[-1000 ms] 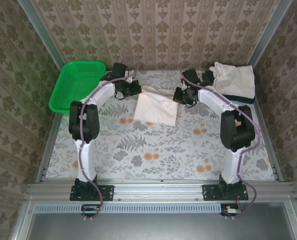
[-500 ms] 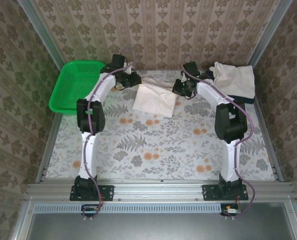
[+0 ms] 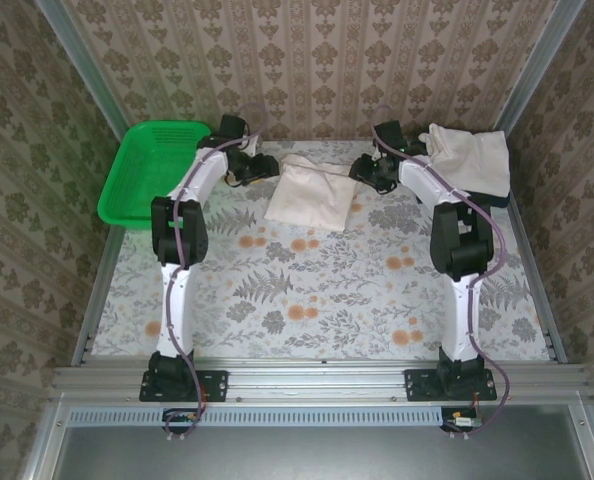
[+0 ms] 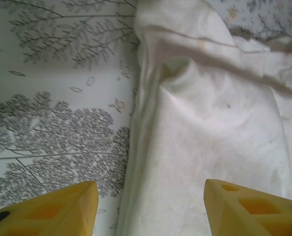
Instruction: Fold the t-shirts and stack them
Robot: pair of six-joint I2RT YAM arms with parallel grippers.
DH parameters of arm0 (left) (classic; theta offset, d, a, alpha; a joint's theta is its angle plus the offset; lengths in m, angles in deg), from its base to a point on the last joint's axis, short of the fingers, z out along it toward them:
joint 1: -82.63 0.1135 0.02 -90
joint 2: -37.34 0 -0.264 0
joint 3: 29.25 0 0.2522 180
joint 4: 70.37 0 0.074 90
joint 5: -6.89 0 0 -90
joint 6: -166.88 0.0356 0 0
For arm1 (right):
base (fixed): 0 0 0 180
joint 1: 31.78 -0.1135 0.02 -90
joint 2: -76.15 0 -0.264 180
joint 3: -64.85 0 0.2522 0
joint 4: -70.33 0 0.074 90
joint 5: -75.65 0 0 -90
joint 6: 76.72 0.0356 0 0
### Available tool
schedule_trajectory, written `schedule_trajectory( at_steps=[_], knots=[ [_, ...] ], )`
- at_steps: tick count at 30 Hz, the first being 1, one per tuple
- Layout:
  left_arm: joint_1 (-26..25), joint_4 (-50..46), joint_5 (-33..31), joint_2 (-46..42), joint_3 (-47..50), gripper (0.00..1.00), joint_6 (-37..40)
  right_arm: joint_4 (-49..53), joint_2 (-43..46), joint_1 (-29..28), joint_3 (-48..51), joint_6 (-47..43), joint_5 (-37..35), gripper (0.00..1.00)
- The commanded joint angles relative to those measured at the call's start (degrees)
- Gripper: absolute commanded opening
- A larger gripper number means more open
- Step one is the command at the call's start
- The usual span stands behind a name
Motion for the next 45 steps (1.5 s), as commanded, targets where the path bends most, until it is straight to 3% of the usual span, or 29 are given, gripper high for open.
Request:
schedule_trajectory(
  at_steps=[1, 6, 13, 18, 22, 24, 27, 30, 38, 42, 45],
  knots=[
    [-2.5, 3.8, -0.7, -1.7, 1.3, 0.55, 3.6, -7.9, 2.8, -4.5, 3.6, -0.2, 0.5, 0.40],
    [-2.3, 2.8, 0.1, 2.1, 2.5, 0.48, 3.3, -5.3, -8.2, -4.9, -5.0, 2.0, 3.9, 0.37],
    [-0.9, 7.9, -2.7, -4.7, 20.9, 0.47, 2.6, 1.6, -16.6, -1.7, -15.0, 3.3, 2.8, 0.44],
    [-2.7, 13.7, 0.2, -11.2, 33.0, 0.43, 1.5, 2.9, -11.8, -1.9, -14.0, 0.3, 4.4, 0.56],
    [-4.9, 15.9, 1.8, -17.3, 40.9, 0.42, -0.8, 0.1, -2.8, -5.2, -5.3, -2.9, 1.2, 0.66],
    [-5.6, 16.8, 1.2, -20.7, 42.9, 0.43, -1.7, -1.5, 0.8, -7.2, 0.6, -3.5, -0.9, 0.66],
    [-5.9, 14.3, -2.1, -22.0, 38.4, 0.45, -0.9, -4.8, 4.2, -9.6, 9.3, -1.9, -2.2, 0.64],
    [-5.8, 9.3, -5.0, -17.1, 25.8, 0.45, 0.4, -11.1, 5.4, -10.2, 17.3, 0.7, -1.0, 0.60],
    [-5.8, 7.6, 0.3, 8.8, -10.7, 0.43, -2.6, -17.6, 5.2, -7.6, 26.4, 2.4, 2.6, 0.59],
    [-5.5, 11.8, 5.4, 17.6, -18.3, 0.42, -5.7, -19.4, 6.4, -7.6, 29.6, 0.3, 6.4, 0.60],
    [-5.2, 10.6, 4.4, 18.8, -17.8, 0.42, -5.0, -18.4, 7.4, -7.4, 31.4, -2.2, 7.4, 0.61]
  ],
)
